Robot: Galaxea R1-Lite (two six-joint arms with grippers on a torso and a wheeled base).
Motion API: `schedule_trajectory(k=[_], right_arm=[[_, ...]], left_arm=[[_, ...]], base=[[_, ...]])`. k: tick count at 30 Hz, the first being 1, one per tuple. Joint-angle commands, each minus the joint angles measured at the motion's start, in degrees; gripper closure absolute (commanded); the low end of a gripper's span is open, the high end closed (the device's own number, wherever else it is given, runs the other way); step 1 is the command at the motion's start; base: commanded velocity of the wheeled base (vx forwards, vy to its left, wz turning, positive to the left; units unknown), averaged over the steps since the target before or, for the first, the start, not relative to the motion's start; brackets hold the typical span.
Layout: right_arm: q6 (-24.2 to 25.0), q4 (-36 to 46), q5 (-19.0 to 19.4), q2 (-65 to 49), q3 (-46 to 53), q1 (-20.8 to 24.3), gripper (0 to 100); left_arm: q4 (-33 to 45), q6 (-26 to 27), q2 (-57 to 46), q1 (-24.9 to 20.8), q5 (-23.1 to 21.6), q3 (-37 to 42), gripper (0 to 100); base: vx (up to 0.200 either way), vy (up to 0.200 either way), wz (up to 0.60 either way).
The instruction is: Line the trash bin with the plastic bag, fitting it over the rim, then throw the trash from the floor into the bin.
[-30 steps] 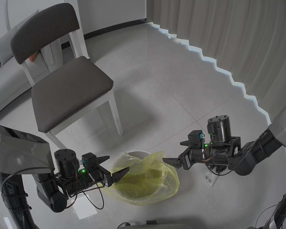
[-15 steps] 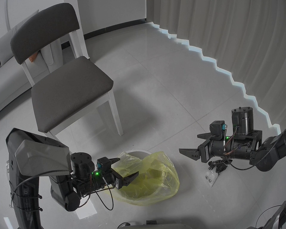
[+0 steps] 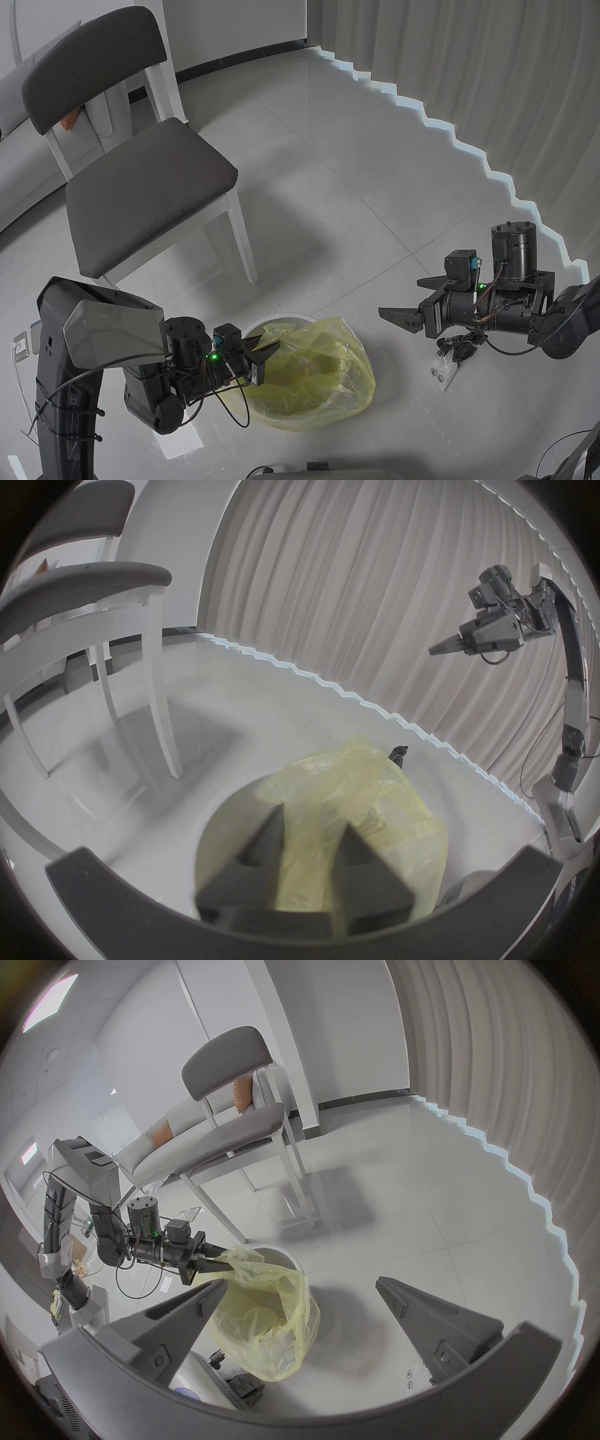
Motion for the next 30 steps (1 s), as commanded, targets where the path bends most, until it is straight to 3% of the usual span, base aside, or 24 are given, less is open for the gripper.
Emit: schedule_trajectory(k=[1, 8, 18, 27, 30], right_arm=[[0.0, -0.1, 0.0, 0.1, -0.3, -0.3, 0], [0.1, -0.5, 0.5, 0.6, -0.5, -0.9, 0], [0.1, -0.6, 0.7, 0.9, -0.6, -2.0, 0], [0.2, -0.8, 1.0, 2.7, -0.7, -3.0, 0], [0.1, -0.9, 3.0, 3.1, -0.7, -4.4, 0]], left_arm=[[-0.5, -2.6, 0.6, 1.0, 0.1, -1.7, 100], [-0.1, -12.1, 0.6, 4.3, 1.8, -9.0, 100], [4.3, -12.6, 1.1, 7.8, 1.6, -13.9, 100], [11.0, -15.3, 5.8, 7.4, 1.7, -24.5, 100], [13.4, -15.4, 6.2, 6.6, 1.7, -26.0, 100]], base=[[0.000, 0.000, 0.00], [0.000, 0.000, 0.00], [0.000, 0.000, 0.00], [0.000, 0.000, 0.00], [0.000, 0.000, 0.00]])
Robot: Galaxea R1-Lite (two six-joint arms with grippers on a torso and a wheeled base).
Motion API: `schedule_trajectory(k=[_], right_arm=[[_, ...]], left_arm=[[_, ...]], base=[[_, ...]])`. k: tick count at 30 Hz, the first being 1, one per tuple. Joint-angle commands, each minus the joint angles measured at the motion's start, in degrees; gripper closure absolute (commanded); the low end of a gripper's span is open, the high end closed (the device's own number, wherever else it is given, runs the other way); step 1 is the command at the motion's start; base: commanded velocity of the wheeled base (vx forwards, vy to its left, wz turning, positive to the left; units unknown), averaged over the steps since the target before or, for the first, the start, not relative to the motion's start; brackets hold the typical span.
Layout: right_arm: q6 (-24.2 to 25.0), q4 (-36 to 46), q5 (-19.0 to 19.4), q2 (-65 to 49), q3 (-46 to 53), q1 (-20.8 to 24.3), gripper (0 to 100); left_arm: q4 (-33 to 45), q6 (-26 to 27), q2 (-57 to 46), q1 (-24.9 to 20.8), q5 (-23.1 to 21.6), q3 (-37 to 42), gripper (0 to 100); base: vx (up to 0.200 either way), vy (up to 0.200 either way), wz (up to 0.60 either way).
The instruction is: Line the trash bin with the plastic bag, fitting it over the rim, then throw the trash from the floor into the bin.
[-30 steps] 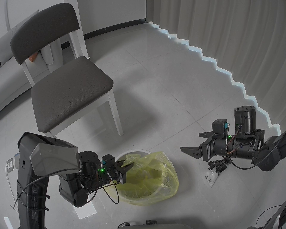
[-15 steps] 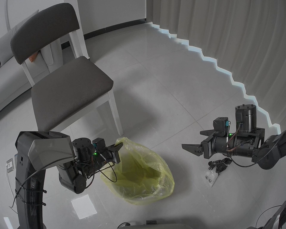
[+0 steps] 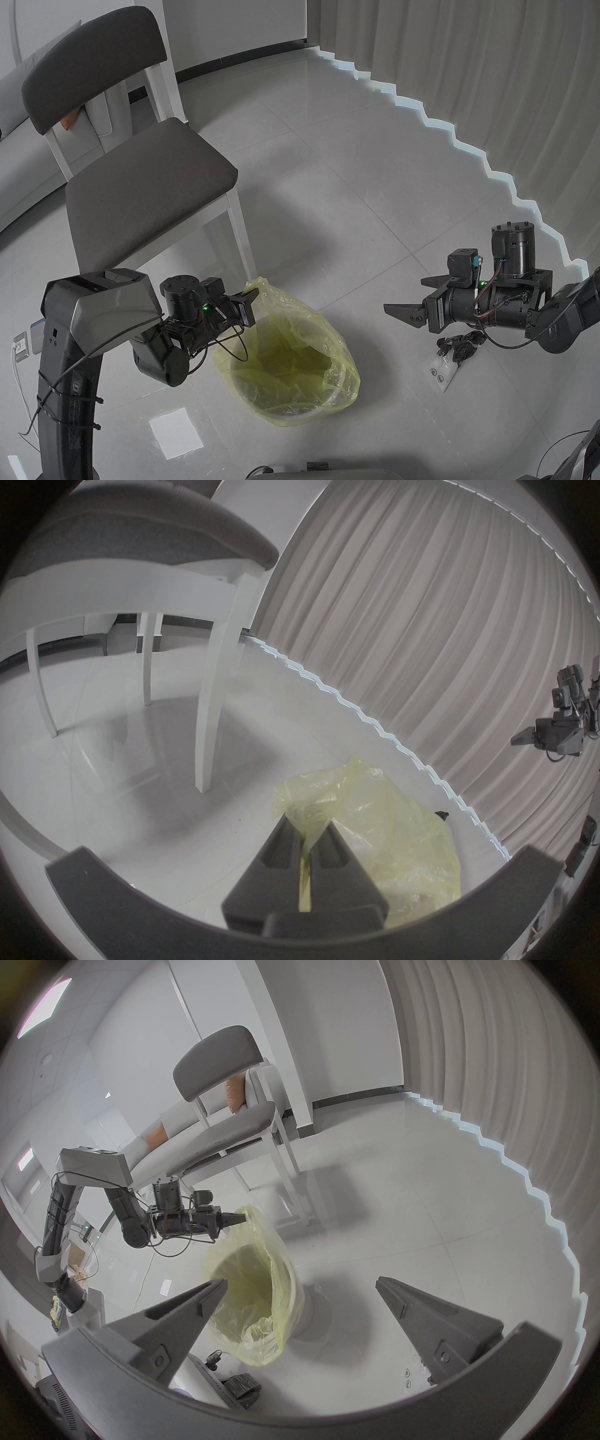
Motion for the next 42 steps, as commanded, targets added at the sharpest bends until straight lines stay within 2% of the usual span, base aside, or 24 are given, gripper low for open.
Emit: schedule_trajectory(k=[1, 11, 18, 22, 23, 29, 31, 32, 39, 42], right_arm=[[0.0, -0.1, 1.6, 1.3, -0.1, -1.8, 0], [0.0, -0.7, 2.6, 2.2, -0.1, -5.7, 0], [0.1, -0.6, 5.6, 5.0, -2.0, -12.6, 0], [-0.1, -0.6, 6.1, 7.2, -2.2, -16.3, 0], [-0.4, -0.6, 6.1, 7.9, -2.2, -17.6, 0], [-2.8, -0.5, 6.1, 14.8, -3.3, -24.9, 0], [-3.6, -0.5, 6.1, 16.2, -3.8, -25.8, 0], [-5.2, -0.5, 6.1, 19.6, -5.3, -27.9, 0], [-10.6, 0.5, 5.5, 30.7, -11.8, -33.0, 0], [-13.6, 2.5, 5.3, 34.9, -15.8, -35.5, 0]], left_arm=[[1.7, -0.5, 2.2, -1.0, 0.0, -3.8, 100], [3.8, -1.3, 6.3, -1.9, 0.4, -5.3, 100], [2.8, -1.6, 1.9, -1.8, 0.0, 0.2, 100], [2.6, -1.5, 1.8, -1.9, 0.0, 1.1, 100], [2.4, -1.6, 1.8, -1.8, -0.2, 1.1, 0], [1.2, -4.2, -0.6, -1.2, 0.1, 2.3, 0], [0.7, -4.6, -1.4, -1.0, 0.1, 3.2, 0], [0.0, -4.6, -3.2, -0.8, -0.2, 5.4, 0], [-2.1, -4.6, -5.8, -0.2, -0.3, 10.4, 0], [-5.6, -4.6, -6.0, 0.4, -0.5, 13.2, 0]], base=[[0.000, 0.000, 0.00], [0.000, 0.000, 0.00], [0.000, 0.000, 0.00], [0.000, 0.000, 0.00], [0.000, 0.000, 0.00], [0.000, 0.000, 0.00], [0.000, 0.000, 0.00], [0.000, 0.000, 0.00], [0.000, 0.000, 0.00], [0.000, 0.000, 0.00]])
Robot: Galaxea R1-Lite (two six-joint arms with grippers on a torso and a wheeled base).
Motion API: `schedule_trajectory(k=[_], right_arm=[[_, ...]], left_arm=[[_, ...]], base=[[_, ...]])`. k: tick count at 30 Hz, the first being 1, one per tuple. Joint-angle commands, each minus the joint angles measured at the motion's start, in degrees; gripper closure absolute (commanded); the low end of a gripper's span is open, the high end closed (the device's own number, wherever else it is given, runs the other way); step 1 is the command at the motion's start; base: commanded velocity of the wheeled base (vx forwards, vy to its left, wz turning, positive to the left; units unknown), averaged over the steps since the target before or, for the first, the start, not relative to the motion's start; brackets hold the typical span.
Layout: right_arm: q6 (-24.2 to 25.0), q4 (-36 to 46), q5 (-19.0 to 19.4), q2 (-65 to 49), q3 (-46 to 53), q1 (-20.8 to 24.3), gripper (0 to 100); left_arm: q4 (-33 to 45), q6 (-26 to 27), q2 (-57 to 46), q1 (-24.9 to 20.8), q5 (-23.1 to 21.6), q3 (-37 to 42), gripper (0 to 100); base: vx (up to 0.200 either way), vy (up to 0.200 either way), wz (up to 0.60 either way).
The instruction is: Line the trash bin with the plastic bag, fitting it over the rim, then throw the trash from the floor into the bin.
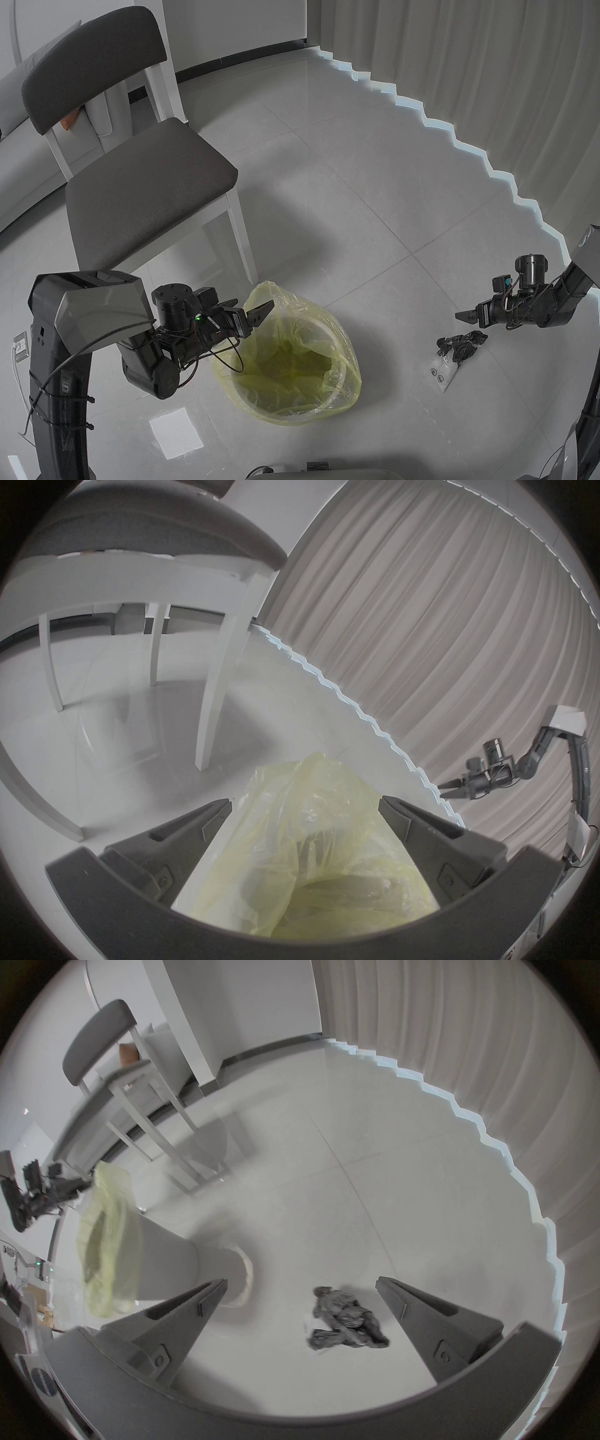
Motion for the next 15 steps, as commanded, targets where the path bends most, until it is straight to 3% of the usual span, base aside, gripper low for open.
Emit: schedule_trajectory(k=[1, 6, 8, 11, 15], right_arm=[[-4.0, 2.7, -0.4, 10.9, -7.0, -4.9, 0], [-6.0, 7.7, -1.2, 14.0, -12.1, -6.0, 0], [-6.2, 9.2, -2.0, 15.3, -13.8, -6.0, 0], [-7.4, 12.3, -2.8, 16.5, -16.5, -6.0, 0], [-7.8, 17.5, -3.9, 18.1, -20.8, -6.0, 0]], left_arm=[[-4.2, -0.1, -2.5, 1.3, -0.4, 5.3, 0], [-5.7, 0.5, -5.1, 2.6, -3.4, 10.0, 0], [-6.4, 0.4, -5.8, 2.9, -4.5, 11.1, 0], [-10.7, 0.2, -5.4, 3.1, -4.6, 11.8, 0], [-10.7, 0.1, -6.4, 3.1, -4.5, 12.0, 0]], base=[[0.000, 0.000, 0.00], [0.000, 0.000, 0.00], [-0.200, 0.000, 0.00], [-0.067, 0.000, 0.00], [0.000, 0.000, 0.00]])
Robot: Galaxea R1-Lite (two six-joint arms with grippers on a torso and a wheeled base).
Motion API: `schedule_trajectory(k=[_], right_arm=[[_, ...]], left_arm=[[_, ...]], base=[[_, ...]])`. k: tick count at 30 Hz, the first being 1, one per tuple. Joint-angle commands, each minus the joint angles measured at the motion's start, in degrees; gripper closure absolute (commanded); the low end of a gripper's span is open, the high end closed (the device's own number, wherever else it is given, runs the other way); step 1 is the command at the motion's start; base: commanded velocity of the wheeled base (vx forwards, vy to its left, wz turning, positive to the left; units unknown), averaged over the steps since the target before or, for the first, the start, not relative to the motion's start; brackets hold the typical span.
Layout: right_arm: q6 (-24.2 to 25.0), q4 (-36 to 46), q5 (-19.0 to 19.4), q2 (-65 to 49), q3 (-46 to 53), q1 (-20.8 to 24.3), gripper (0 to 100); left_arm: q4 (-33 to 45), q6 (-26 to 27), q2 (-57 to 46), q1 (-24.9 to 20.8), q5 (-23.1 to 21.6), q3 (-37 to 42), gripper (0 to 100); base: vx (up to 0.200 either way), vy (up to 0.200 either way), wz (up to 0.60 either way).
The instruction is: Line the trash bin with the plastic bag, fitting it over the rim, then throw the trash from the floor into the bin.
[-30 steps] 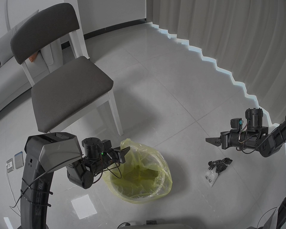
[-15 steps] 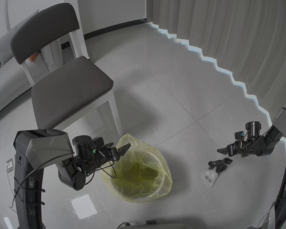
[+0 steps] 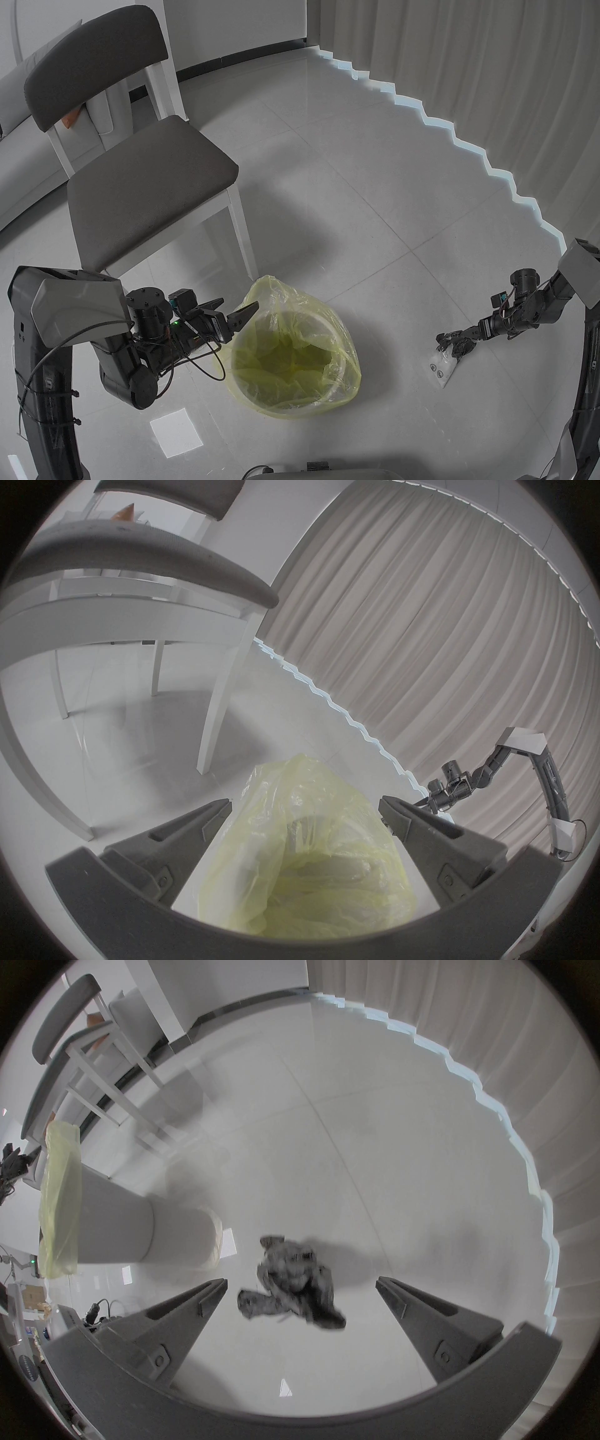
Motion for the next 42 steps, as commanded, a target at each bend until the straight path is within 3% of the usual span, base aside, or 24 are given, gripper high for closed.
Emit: schedule_trajectory(k=[1, 12, 19, 27, 33, 36, 42], right_arm=[[-0.6, 5.3, -0.8, 3.7, -5.5, 0.0, 0], [-0.7, 12.7, -0.9, 7.3, -16.9, 1.5, 0], [-0.4, 24.4, -1.1, 10.2, -27.7, 3.7, 0], [-0.6, 33.4, -1.2, 12.7, -35.8, 4.0, 0], [-0.7, 44.6, -1.9, 16.3, -45.7, 3.9, 0], [-1.1, 46.7, -4.8, 19.1, -45.7, 3.8, 0], [-1.4, 46.5, -5.1, 21.5, -45.7, 3.7, 0]], left_arm=[[-1.1, -0.2, -1.6, 0.4, -0.1, 1.0, 0], [-1.1, -0.2, -1.7, 0.3, 0.6, 1.1, 0], [-1.1, -0.1, -1.8, -0.1, 0.8, 1.0, 0], [-1.1, -0.1, -1.3, -0.3, 0.8, 0.2, 0], [-1.1, -0.1, -0.5, -0.4, 0.8, -1.3, 0], [-1.1, -0.1, -0.2, -0.5, 0.8, -1.9, 0], [-1.1, -0.2, 0.9, -0.9, 0.8, -2.6, 0]], base=[[0.000, 0.000, 0.00], [0.000, 0.000, 0.00], [0.000, 0.000, 0.00], [0.000, 0.000, 0.00], [0.000, 0.000, 0.00], [0.000, 0.000, 0.00], [0.000, 0.000, 0.00]])
